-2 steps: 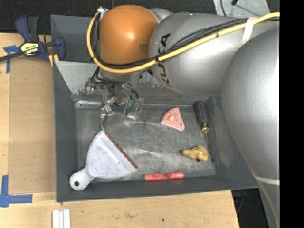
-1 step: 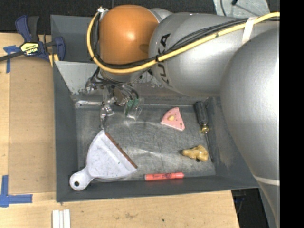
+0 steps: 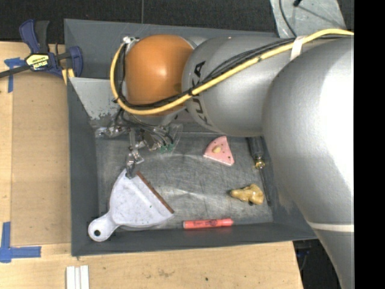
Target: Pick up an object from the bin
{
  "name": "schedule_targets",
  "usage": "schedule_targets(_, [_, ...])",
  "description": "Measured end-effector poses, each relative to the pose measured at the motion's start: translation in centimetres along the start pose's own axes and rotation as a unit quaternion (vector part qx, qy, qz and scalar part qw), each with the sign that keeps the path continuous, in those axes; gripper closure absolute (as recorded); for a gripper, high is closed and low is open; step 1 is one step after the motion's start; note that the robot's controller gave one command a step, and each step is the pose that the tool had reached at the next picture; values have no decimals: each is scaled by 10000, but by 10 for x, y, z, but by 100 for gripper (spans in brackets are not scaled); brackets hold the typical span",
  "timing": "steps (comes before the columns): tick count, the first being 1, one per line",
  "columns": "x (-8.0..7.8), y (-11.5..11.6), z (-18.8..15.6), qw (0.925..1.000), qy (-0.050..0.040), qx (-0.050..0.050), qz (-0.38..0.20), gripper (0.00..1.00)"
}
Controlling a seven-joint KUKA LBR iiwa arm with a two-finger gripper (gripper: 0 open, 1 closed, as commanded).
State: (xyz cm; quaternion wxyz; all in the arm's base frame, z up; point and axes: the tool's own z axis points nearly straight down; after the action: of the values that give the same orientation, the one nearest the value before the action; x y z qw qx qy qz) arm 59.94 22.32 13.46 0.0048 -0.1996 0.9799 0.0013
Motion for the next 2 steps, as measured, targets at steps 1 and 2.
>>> schedule_targets(1, [35, -1, 19, 9967, 93, -11, -801, 0])
schedule_targets(2, [74, -22, 53, 9861, -110, 21, -1657, 100])
